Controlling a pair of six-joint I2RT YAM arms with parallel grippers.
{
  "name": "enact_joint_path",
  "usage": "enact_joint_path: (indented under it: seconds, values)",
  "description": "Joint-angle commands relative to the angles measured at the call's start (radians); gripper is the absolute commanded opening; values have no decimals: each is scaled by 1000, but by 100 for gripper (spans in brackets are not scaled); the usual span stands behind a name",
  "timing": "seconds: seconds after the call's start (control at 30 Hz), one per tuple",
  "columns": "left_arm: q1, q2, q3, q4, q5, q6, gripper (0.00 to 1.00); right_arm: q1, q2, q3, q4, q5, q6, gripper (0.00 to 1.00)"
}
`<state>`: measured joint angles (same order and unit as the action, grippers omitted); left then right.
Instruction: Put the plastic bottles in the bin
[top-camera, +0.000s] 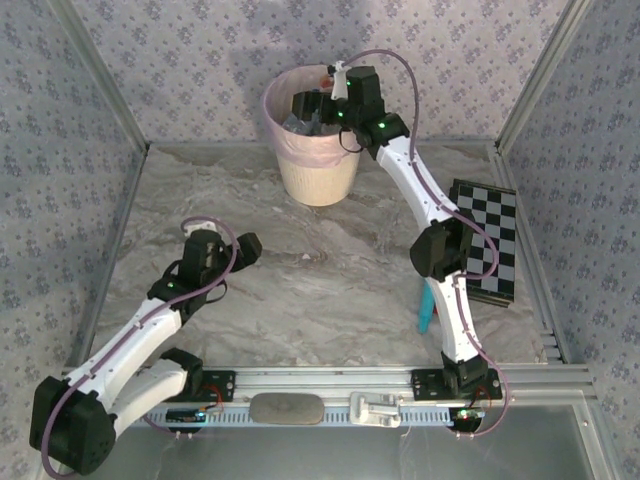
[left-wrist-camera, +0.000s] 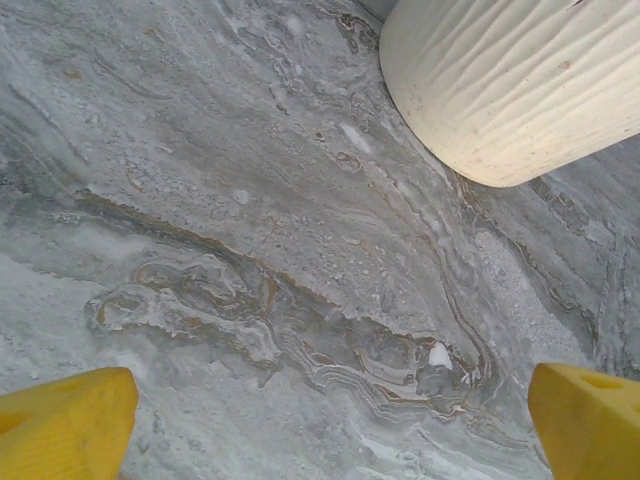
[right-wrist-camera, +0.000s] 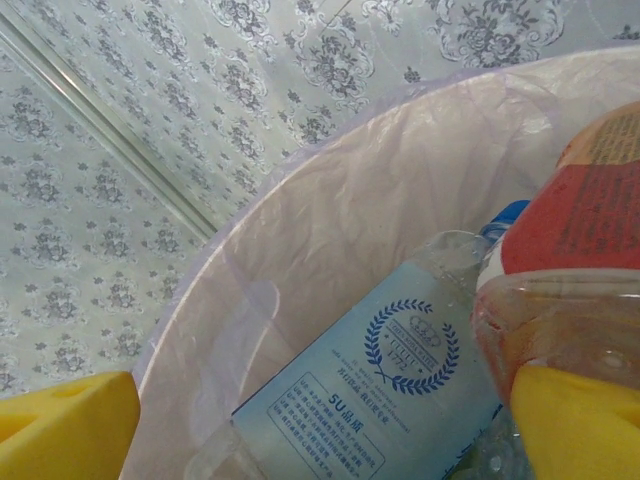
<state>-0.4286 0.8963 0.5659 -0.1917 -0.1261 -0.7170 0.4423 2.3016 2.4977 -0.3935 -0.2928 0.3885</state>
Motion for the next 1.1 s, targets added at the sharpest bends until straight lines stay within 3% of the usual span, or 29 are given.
enact_joint_path:
  seconds: [0.0,0.17,0.5,0.87,1.0,1.07]
  values:
    - [27,-24,-9,-30,-26,33,100,-11,-71,-7,-52,-19,-24,98]
    - [117,-34,1,-41,-32,80,100,-19,-282,-214,-44,43,-119,100]
    - [261,33,83,-43,-45,200,100,-108,-815,-890,71,143,-218,100]
    - [288,212,141,49,-61,307,100,-230,-1188,-1496,57,427,-190,100]
    - [291,275,125,137,-65,373,100,-289,-1274,-1740,184,530,-183,100]
    - [290,297,103,194,-83,408,100,-313,-1303,-1854,275,527,-250,100]
